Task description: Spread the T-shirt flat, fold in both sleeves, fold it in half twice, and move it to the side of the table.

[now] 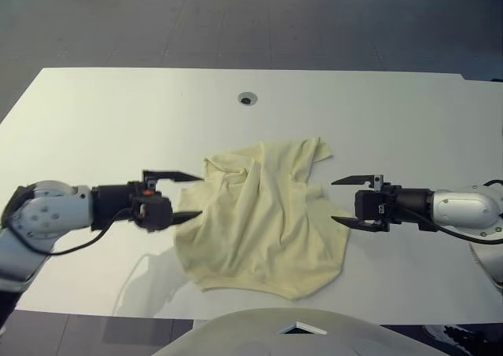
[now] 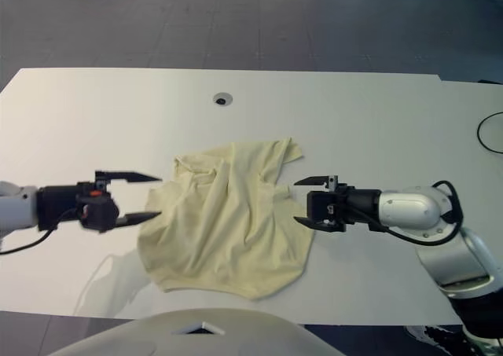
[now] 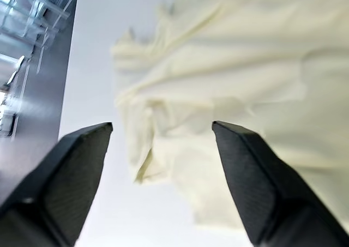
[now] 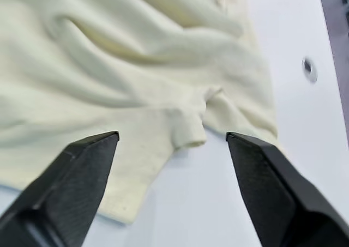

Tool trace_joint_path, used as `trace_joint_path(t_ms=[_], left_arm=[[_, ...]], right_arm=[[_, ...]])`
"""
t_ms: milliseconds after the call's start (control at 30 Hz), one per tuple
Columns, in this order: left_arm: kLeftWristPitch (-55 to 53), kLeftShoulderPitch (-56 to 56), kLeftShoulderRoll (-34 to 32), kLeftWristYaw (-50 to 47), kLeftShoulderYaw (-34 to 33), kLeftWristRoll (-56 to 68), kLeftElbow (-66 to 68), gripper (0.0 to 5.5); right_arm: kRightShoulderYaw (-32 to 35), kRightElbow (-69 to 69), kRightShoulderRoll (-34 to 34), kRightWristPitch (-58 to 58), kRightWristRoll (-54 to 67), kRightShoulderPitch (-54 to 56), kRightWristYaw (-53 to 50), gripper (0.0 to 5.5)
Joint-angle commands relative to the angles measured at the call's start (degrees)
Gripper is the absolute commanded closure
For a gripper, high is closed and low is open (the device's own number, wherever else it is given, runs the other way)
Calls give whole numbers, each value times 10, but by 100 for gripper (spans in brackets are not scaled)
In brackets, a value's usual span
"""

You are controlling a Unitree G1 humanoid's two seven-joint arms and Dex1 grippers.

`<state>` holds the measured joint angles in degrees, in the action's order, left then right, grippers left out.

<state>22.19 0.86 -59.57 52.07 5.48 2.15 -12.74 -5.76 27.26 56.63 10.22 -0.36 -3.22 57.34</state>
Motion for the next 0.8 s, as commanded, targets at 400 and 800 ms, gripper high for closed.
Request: trace_joint_path(t_ms=[400, 800], left_arm=[[124, 70, 81, -41, 80, -139, 233, 11], [138, -28, 8, -43, 16, -110, 202, 11]], right_arm=[[-78, -135, -40, -47, -96, 49, -36, 10], [-57, -171, 28, -90, -128, -24, -39, 10]])
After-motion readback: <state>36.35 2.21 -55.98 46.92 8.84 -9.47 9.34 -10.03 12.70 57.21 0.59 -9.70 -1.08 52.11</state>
